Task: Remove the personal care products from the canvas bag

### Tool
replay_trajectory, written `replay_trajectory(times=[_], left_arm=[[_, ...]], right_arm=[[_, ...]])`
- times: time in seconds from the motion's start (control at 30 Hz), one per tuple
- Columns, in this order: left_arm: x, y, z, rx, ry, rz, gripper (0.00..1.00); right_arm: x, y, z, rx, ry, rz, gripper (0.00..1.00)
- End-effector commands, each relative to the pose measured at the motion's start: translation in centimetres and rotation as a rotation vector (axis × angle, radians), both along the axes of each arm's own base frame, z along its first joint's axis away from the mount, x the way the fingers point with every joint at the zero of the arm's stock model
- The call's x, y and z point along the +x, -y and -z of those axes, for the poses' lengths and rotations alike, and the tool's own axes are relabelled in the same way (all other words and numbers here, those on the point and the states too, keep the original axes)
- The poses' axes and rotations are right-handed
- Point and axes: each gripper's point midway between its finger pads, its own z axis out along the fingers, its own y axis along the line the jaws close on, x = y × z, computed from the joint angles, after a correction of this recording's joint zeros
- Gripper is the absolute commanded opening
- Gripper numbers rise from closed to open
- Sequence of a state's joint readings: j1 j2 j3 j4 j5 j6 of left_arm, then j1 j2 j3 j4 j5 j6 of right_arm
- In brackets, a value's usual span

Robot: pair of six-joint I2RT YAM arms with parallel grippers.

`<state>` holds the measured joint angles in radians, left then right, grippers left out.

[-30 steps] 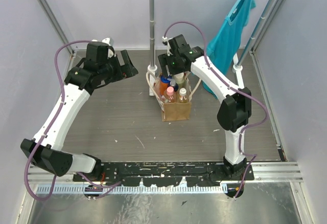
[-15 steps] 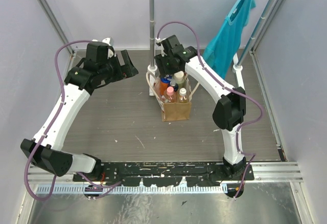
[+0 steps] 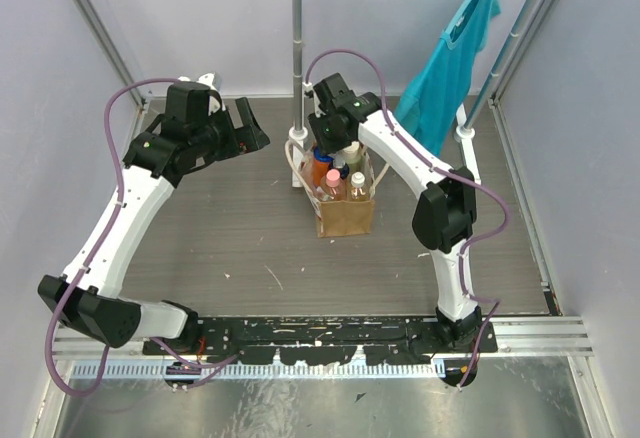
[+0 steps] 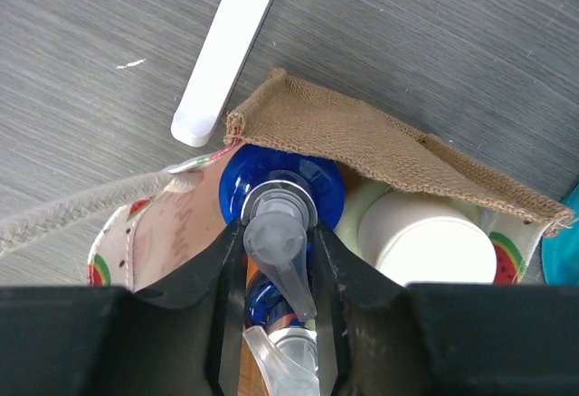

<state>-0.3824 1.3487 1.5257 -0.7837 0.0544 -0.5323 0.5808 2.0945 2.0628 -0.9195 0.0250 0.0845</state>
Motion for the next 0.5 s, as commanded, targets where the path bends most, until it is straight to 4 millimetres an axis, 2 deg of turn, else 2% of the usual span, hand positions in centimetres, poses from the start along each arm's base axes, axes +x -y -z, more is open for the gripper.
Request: replay_trajectory(times=[0.0,0.1,0.17,0.3,0.47], left_arm=[[-0.4,0.1,-1.3,-0.013,0.035,0.018,0.98],[-0.5,-0.1,-1.7,-0.013,0.042,0.016,0.98],[-0.6,-0.3,-2.0,-0.008,0.052,0.011,0.98],[-0.7,-0.3,-2.0,-0.006,0.051,0.013,0.98],[-0.8,-0.3,-1.8,-0.001,0.045,0.015,0.98]], right_arm=[[1.2,-0.8,-4.9,0.080,0.138,-0.011,0.23],[1.8,-1.1,-7.0,0.101,0.197,-0.010,0.21],[2.0,-1.1,-7.6,0.095,0.201,-0.007,0.25],[2.0,-1.2,-6.7,0.079,0.172,-0.014,0.36],[1.5,-1.3,-4.6,0.075,0.129,-0.016,0.38]])
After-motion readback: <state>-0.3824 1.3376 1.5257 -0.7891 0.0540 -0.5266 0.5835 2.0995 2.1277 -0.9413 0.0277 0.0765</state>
